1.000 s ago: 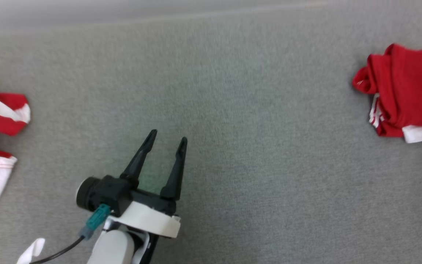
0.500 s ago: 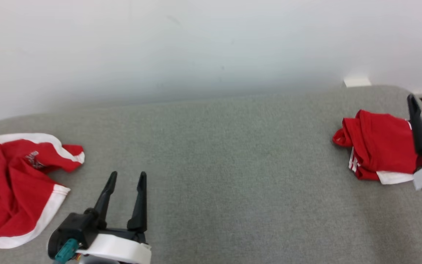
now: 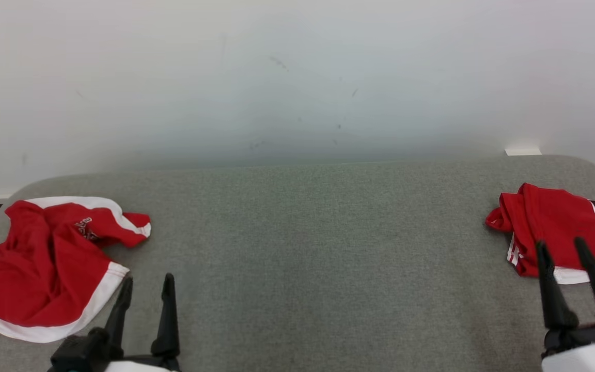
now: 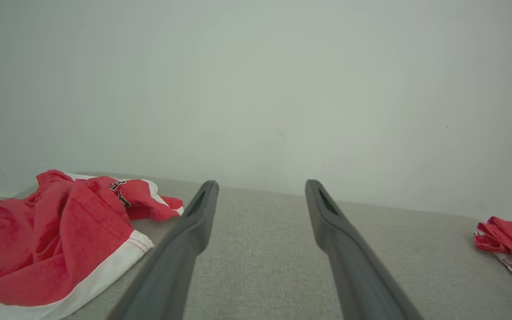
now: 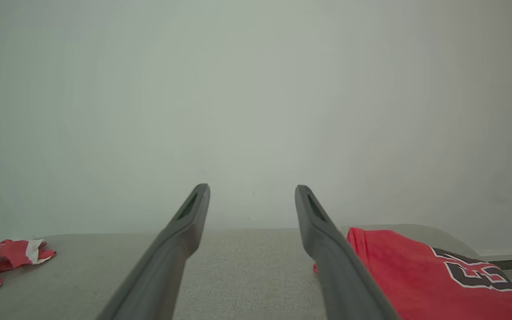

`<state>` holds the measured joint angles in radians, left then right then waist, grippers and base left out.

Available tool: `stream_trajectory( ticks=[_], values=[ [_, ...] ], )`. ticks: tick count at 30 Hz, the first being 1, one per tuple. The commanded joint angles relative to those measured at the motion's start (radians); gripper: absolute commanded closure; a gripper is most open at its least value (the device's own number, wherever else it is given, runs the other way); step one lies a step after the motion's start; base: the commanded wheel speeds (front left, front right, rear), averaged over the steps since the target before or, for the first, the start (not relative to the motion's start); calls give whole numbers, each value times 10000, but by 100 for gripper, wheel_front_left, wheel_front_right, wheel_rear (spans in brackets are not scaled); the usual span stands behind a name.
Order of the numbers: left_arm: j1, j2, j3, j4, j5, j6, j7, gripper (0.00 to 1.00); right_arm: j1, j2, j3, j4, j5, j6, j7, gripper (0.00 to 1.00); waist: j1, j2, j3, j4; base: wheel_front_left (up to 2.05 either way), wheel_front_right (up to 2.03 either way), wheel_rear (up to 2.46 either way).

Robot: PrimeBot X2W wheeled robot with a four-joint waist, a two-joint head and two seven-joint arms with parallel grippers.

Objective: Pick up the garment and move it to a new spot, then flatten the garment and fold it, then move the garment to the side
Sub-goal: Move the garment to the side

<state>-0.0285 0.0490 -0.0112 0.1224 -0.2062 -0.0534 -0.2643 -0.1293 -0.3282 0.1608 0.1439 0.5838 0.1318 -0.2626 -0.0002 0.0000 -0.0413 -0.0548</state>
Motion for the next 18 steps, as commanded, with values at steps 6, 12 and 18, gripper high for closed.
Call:
stream_trajectory(
  ticks=[6, 12, 18],
  values=[
    [498, 32, -49, 103, -284, -24, 5, 0, 1346, 943, -512, -674, -648, -22, -22, 0, 2, 0, -17, 14, 0, 0, 0],
    [524, 33, -88, 149, -339, 102, 5, 0, 1901, 1401, -593, -920, -1083, -22, -23, 0, 2, 0, 82, -41, 0, 0, 0],
    [408, 33, -136, 100, -352, 177, 5, 0, 1702, 1501, -489, -830, -1203, -24, -23, 0, 2, 0, 151, -140, 0, 0, 0]
  ],
)
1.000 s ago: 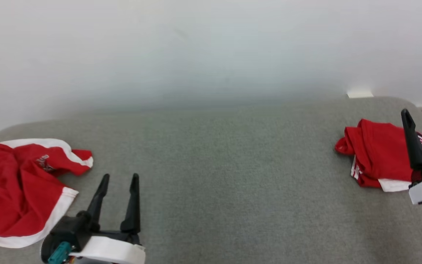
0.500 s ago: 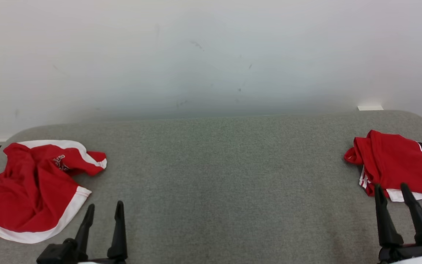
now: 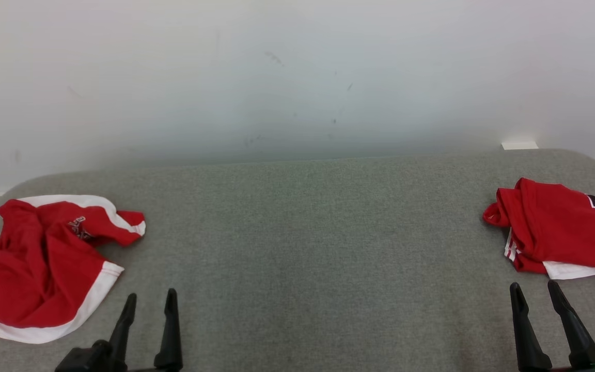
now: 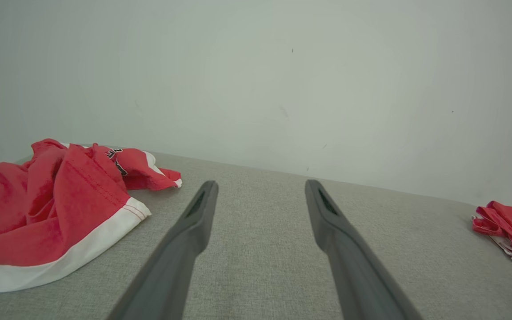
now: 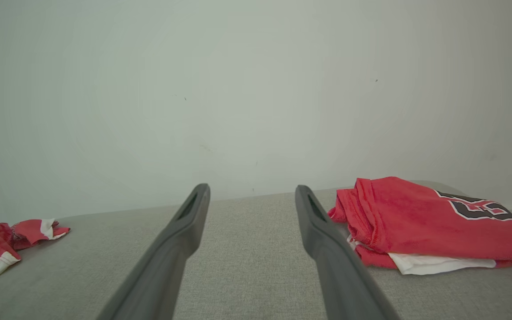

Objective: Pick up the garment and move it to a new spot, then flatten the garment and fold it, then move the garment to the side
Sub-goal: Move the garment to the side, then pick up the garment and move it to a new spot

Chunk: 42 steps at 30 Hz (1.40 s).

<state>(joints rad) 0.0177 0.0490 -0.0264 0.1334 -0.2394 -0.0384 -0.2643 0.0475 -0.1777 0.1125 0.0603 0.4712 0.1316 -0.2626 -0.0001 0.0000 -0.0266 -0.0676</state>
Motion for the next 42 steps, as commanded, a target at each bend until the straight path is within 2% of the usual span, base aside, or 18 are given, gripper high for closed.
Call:
stream_trajectory(
  ticks=[1, 11, 16, 35, 42],
  values=[
    [-74, 33, 5, -22, -27, 39, 5, 0, -114, -32, 29, 32, -104, -20, -23, 0, 1, 0, 7, -18, 0, 0, 0],
    [-147, 32, -114, -6, -109, 102, 5, 0, -237, 37, 224, 265, -144, -20, -23, 0, 1, 0, -44, 64, 0, 0, 0],
    [-238, 32, -52, 42, -142, 207, 5, 0, -328, 37, 392, 336, -163, -20, -22, 0, 1, 0, -40, 415, 0, 0, 0],
    [-404, 35, 330, 112, 355, 323, 5, 0, -642, 608, 1356, 1347, -154, -20, -10, 0, 1, 0, 51, 3464, 0, 0, 0],
    [-305, 33, 547, 108, 454, 258, 5, 0, -895, 740, 1755, 1492, -146, -22, -10, 0, 1, 0, 151, 4114, 0, 0, 0]
  ],
)
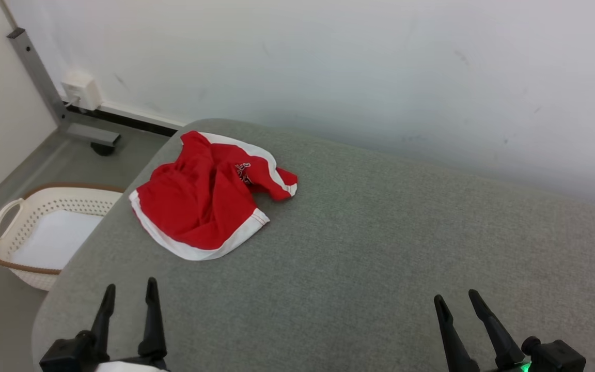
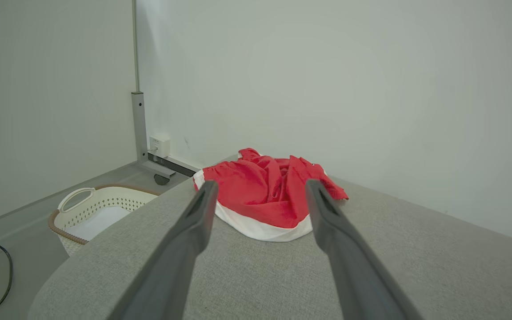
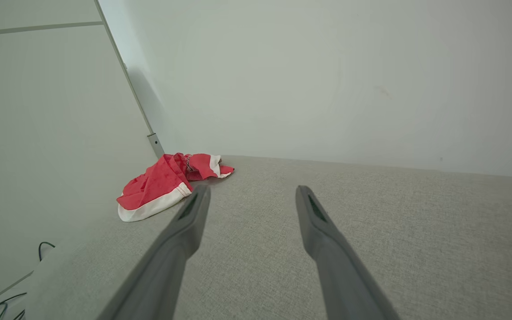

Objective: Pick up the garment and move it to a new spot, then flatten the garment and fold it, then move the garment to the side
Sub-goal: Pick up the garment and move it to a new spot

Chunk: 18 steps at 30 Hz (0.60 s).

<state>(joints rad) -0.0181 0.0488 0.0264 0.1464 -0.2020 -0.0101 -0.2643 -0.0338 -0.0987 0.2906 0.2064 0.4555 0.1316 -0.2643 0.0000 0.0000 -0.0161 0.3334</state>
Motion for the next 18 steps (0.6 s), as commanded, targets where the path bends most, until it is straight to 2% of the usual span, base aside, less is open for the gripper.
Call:
stream_trajectory(
  ticks=[1, 7, 11, 15, 18],
  values=[
    [44, 34, 39, -17, 90, -38, 5, 0, -95, -33, -5, 46, 2, -22, 7, 0, 0, 0, 56, 136, 0, 0, 0],
    [-109, 37, 213, 99, -16, 4, 5, 0, -209, -7, 131, 73, 5, -20, 7, 0, 0, 0, 112, 115, 0, 0, 0],
    [-344, 35, 311, 150, -115, -175, 5, 0, -234, -113, 202, 84, 52, -20, 7, 0, 0, 0, 169, -78, 0, 0, 0],
    [-1029, 289, 357, 464, -9, -390, 5, 0, -355, -202, 225, -5, 15, -20, 7, 0, 0, 0, 405, -348, 0, 0, 0],
    [-1819, 652, 406, 822, -48, -445, 462, 0, -479, -238, 278, -47, -19, -20, 7, 0, 0, 0, 649, -619, 0, 0, 0]
  ],
)
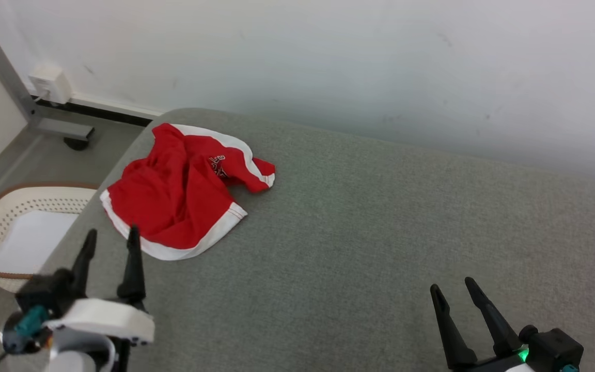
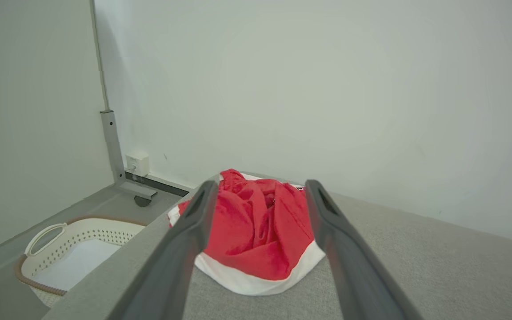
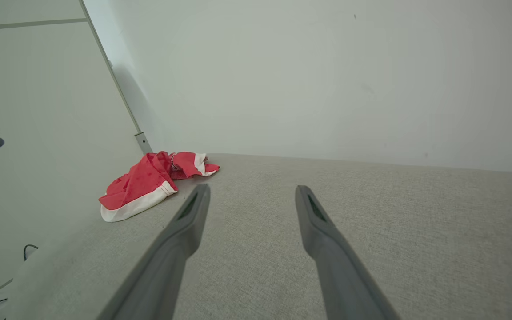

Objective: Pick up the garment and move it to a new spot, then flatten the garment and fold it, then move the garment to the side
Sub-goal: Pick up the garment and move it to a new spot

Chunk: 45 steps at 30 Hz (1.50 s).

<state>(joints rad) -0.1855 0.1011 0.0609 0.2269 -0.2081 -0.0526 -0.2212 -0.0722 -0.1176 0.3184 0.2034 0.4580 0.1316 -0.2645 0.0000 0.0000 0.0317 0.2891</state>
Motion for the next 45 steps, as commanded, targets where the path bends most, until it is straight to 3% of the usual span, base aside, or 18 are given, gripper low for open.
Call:
stream_trajectory(
  ticks=[1, 9, 22, 28, 33, 34, 35, 36, 45],
  values=[
    [-435, 271, 88, 116, -12, -50, 261, 0, -162, -60, 36, -36, -55, -20, 9, 0, 0, 0, 284, -298, 0, 0, 0],
    [-2681, 1187, 391, 1488, -1040, -421, 2443, 0, -742, -161, 27, -184, -103, -20, 9, 0, 0, 0, 1266, -1307, 0, 0, 0],
    [-5147, 2677, 1442, 5233, -2089, -317, 3987, 0, -1866, -1, -25, -539, -108, -20, 11, 0, 0, 0, 3132, -3077, 0, 0, 0],
    [-5426, 2961, 1358, 6769, -2169, -393, 4576, 0, -2161, 96, -76, -573, -87, -20, 9, 0, 0, 0, 3611, -3502, 0, 0, 0],
    [-5297, 2840, 813, 7916, -1862, -439, 5162, 0, -2245, 139, -103, -510, -88, -20, 9, 0, 0, 0, 3646, -3576, 0, 0, 0],
    [-5284, 2798, 810, 8070, -1924, -468, 5186, 42, -2248, 137, -113, -482, -86, -20, 9, 0, 0, 0, 3604, -3560, 0, 0, 0],
    [-5283, 2772, 800, 8223, -1968, -497, 5193, 63, -2238, 129, -120, -461, -80, -20, 9, 0, 0, 0, 3554, -3537, 0, 0, 0],
    [-5294, 2769, 779, 8327, -1990, -502, 5118, 97, -2222, 116, -119, -438, -77, -20, 9, 0, 0, 0, 3491, -3505, 0, 0, 0],
    [-5818, 3163, 456, 8178, -1729, -655, 3826, 100, -1846, 97, -114, -237, 4, -22, 9, 0, 0, 0, 2398, -3209, 0, 0, 0]
  ],
)
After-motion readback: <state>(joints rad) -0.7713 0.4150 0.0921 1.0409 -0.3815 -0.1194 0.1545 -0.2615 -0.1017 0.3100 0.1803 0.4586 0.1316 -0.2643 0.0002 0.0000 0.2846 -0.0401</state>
